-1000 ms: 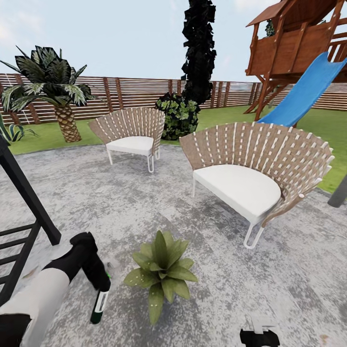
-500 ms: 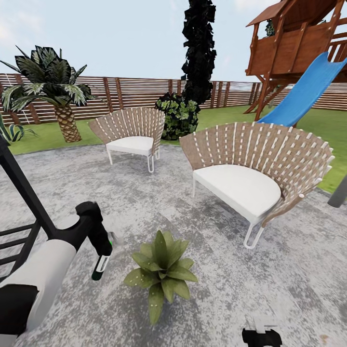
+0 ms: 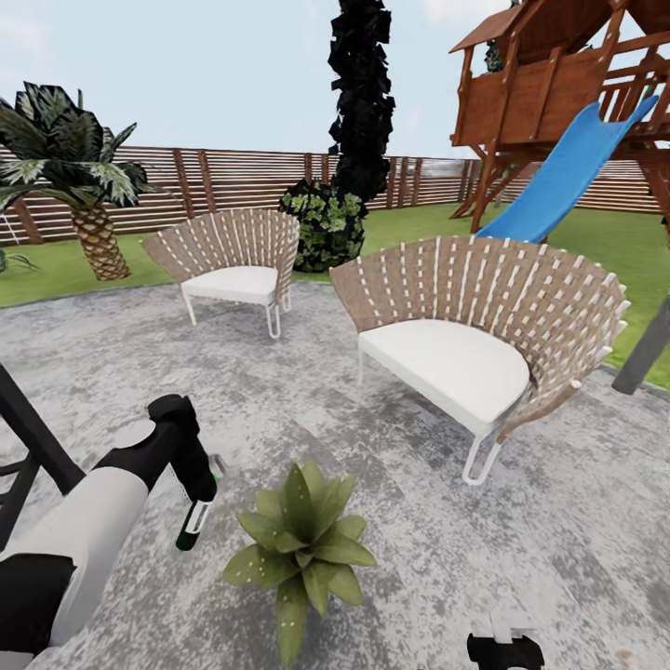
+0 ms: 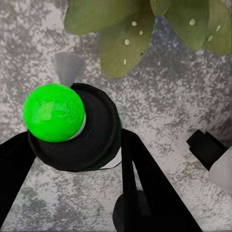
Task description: Pick up the pesticide atomizer in the garden and spray insectifuge to fully cover both potted plants in the garden.
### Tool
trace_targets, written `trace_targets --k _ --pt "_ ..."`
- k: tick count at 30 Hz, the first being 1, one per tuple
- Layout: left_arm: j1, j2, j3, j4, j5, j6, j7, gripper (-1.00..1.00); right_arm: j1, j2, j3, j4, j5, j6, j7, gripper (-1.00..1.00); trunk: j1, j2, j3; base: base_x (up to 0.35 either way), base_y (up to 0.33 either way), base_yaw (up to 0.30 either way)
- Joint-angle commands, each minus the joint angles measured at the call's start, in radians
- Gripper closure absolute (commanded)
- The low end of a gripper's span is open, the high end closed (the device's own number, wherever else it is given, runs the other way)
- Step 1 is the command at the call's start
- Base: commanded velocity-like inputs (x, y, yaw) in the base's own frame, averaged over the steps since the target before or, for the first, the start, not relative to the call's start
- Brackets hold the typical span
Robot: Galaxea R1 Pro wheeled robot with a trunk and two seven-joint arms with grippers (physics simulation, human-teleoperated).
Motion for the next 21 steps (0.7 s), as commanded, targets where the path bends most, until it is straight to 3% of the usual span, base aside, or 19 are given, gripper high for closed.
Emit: trace_targets --k 1,5,14,18,21 --pt "0.017 0.003 -0.005 -0.001 -0.005 0.007 -0.008 1.0 -0.001 0.0 -0.008 0.002 0.01 -0.005 -0.002 -1.0 0.0 0.0 -0.001 0.008 0.004 -0.105" --pt "0.089 0.015 -0.009 -0.007 -0.004 -0.001 -0.008 1.0 -0.001 0.0 -0.007 0.002 0.01 -0.006 -0.002 -1.0 0.0 0.0 -0.001 0.003 0.002 -0.042" --pt "0.112 0.066 -0.009 0.0 -0.005 -0.004 -0.008 1.0 -0.001 0.0 -0.007 0.002 0.011 -0.006 -0.002 -1.0 0.0 0.0 -0.001 0.0 0.0 -0.002" --pt "0.133 0.054 -0.006 -0.002 -0.003 -0.002 -0.008 1.0 -0.001 0.0 -0.007 0.002 0.011 -0.006 -0.002 -1.0 0.0 0.0 -0.001 0.0 0.0 0.0" --pt "0.139 0.017 -0.005 -0.011 -0.002 -0.002 -0.008 1.0 -0.001 0.0 -0.007 0.002 0.012 -0.006 -0.002 -1.0 0.0 0.0 -0.001 0.0 0.0 0.0"
